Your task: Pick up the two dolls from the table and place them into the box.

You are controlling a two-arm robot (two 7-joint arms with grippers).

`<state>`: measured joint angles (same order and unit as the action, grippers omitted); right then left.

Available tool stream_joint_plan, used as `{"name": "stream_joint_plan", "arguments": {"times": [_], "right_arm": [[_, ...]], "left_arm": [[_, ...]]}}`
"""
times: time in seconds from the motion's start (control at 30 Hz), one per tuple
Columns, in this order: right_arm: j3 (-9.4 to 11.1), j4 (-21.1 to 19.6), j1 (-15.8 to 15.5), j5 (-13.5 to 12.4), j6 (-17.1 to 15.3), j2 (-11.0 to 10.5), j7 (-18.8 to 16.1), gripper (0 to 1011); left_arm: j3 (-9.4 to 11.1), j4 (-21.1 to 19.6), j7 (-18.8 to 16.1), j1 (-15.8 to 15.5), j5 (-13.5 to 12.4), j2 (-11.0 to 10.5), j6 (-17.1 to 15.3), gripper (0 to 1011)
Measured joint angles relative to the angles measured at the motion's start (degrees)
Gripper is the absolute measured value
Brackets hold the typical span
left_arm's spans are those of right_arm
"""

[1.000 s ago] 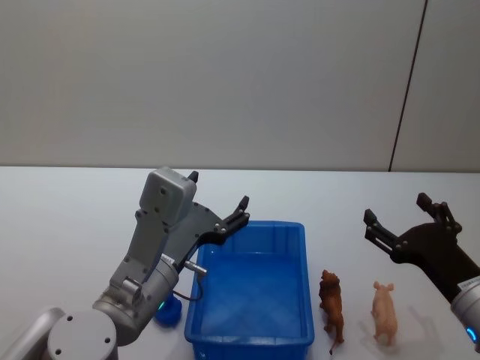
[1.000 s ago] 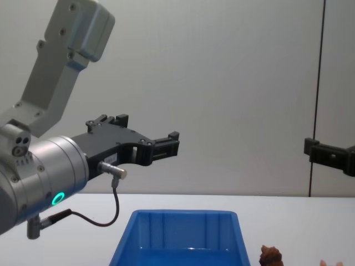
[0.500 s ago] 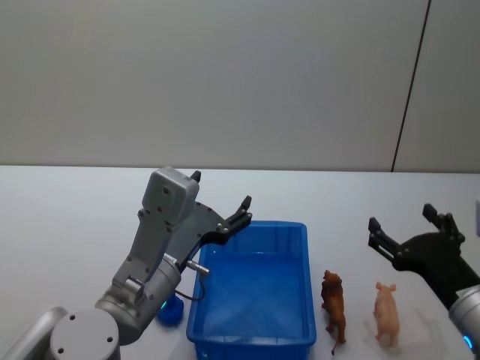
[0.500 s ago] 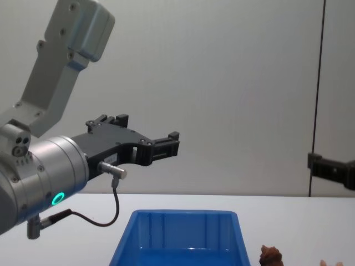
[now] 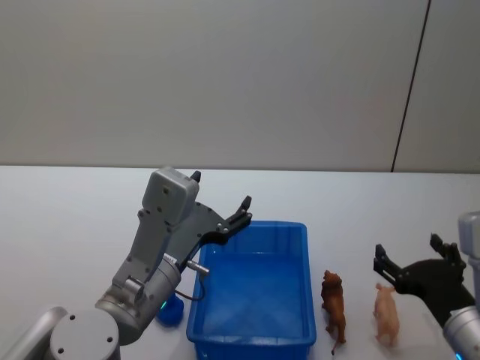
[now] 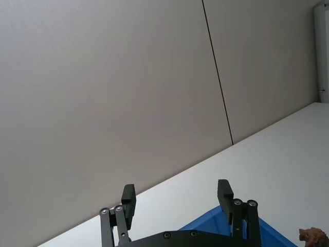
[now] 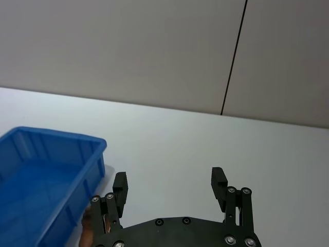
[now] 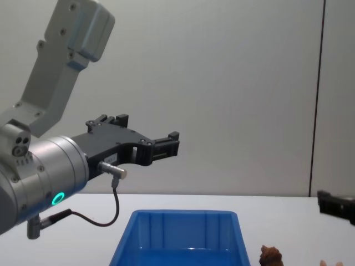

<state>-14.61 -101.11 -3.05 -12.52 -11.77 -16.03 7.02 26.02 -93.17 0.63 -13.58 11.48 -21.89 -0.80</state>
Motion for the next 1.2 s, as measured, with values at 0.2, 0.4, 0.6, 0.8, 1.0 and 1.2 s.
{"name": "stream_joint_plan", "arguments": {"times": [0.2,0.4,0.6,0.8,1.0,1.2], "right_arm": [[-0.24,1.8,0.02,0.55,-1.49,0.81,0.84,1001],[-0.47,4.25,0.49,0.99,-2.45,1.63,0.84,1001],[-0.65,6.63,1.13,1.33,-3.15,2.4,0.1,1001],[-0.73,8.3,1.6,1.57,-3.84,2.94,-0.49,1001],[-0.75,9.52,1.85,1.7,-4.79,3.35,-0.79,1001],[-0.75,10.32,1.85,1.68,-5.95,3.7,-0.88,1001]], "left_arm": [[0.0,0.0,0.0,0.0,0.0,0.0,0.0,1001],[0.0,0.0,0.0,0.0,0.0,0.0,0.0,1001],[0.0,0.0,0.0,0.0,0.0,0.0,0.0,1001],[0.0,0.0,0.0,0.0,0.0,0.0,0.0,1001],[0.0,0.0,0.0,0.0,0.0,0.0,0.0,1001],[0.0,0.0,0.0,0.0,0.0,0.0,0.0,1001]]}}
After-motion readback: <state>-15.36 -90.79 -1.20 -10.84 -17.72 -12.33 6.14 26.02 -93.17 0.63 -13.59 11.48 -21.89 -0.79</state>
